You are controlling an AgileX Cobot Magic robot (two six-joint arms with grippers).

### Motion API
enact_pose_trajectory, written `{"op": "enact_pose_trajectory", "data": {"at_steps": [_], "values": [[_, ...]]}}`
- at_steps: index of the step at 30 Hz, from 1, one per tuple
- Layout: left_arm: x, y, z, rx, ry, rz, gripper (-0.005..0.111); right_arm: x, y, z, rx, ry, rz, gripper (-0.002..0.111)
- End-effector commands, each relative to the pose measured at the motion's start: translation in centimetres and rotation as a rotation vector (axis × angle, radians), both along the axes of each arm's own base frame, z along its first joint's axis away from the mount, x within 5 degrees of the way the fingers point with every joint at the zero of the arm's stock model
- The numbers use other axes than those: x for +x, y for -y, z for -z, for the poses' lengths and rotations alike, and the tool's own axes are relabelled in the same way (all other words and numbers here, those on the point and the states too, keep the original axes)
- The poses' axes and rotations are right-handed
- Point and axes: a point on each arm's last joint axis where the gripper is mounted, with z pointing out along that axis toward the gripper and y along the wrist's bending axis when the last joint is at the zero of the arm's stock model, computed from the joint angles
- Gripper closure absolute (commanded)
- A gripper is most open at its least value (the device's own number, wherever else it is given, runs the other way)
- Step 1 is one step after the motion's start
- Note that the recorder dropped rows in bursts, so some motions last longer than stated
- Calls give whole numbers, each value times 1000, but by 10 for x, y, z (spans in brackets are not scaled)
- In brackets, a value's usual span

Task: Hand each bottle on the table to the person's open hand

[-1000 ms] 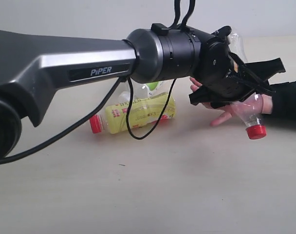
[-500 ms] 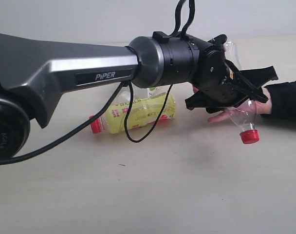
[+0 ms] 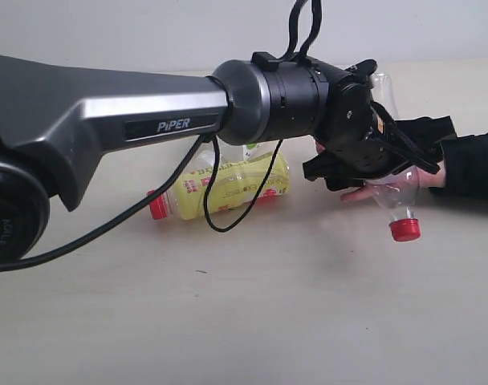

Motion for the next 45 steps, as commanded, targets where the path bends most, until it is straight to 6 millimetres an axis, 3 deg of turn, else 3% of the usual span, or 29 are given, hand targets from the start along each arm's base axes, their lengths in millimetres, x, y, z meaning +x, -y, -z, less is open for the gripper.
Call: {"op": "enact_pose_trajectory", "data": {"at_steps": [1,12,23,25,28,29,30,31,32,34,37,41,45], "values": [[0,-1,0,4,-1,2,24,0,0,1,-7,5,2,108],[-3,-8,-40,19,82,73,24,0,0,1,-7,5,2,108],[2,-46,-78,127,53,111,27,0,0,1,-7,5,2,108],[2,-55,-89,162,59,144,33,0,0,1,-7,5,2,108],[-1,-72,-109,208,60,183,53,0,0,1,-7,5,2,108],[-1,-79,-117,219,57,185,63,0,0,1,-7,5,2,108],[-5,-90,-131,239,55,194,84,0,0,1,-7,5,2,108],[-7,-96,-138,254,60,206,95,0,0,1,-7,5,2,108],[-13,-105,-152,310,79,229,106,0,0,1,-7,5,2,108],[-21,-125,-169,438,108,222,106,0,0,1,-7,5,2,108],[-36,-153,-186,492,139,172,107,0,0,1,-7,5,2,108],[-81,-194,-209,353,402,142,107,0,0,1,-7,5,2,108],[-137,-234,-198,179,631,133,107,0,0,1,-7,5,2,108]]}}
